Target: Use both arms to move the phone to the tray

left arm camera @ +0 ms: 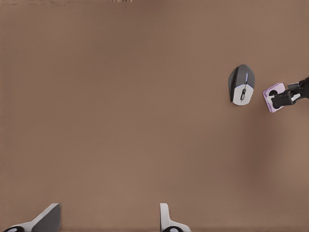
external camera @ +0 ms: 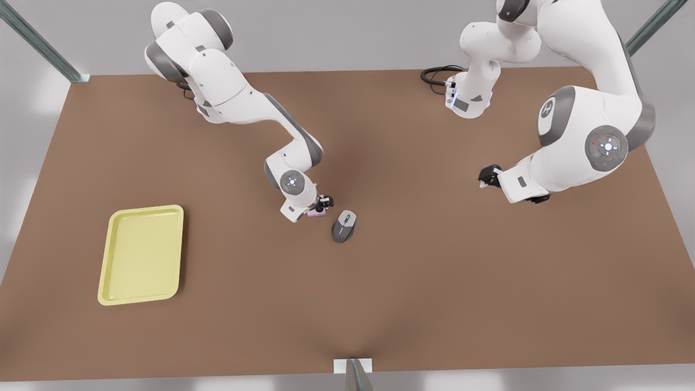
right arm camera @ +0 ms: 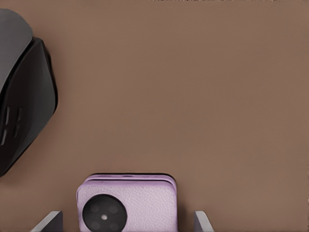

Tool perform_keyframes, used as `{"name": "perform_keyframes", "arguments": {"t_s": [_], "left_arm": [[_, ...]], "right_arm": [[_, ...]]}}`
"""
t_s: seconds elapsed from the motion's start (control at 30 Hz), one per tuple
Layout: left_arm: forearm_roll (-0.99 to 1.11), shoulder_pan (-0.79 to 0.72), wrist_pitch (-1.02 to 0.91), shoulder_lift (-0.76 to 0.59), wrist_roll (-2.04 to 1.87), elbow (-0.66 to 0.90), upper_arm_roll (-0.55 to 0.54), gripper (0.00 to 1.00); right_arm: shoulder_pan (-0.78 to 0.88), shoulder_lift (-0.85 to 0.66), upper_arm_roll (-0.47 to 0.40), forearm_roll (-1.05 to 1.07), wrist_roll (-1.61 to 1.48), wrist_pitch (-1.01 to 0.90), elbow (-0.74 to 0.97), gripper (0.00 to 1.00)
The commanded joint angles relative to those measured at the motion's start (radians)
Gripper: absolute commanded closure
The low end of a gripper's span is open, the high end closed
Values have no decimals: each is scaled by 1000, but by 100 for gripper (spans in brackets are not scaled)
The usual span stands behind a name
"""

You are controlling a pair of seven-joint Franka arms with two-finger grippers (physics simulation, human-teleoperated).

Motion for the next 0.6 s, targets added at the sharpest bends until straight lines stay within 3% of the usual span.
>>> {"name": "perform_keyframes", "arguments": {"t_s": [0.0, 0.57], "left_arm": [[-2, 0, 1, 1, 48, 1, 0, 0], [-1, 16, 1, 8, 33, -4, 6, 0]], "right_arm": [[1, 7, 0, 0, -64, 6, 1, 0], [17, 15, -3, -104, -50, 17, -12, 3]]}}
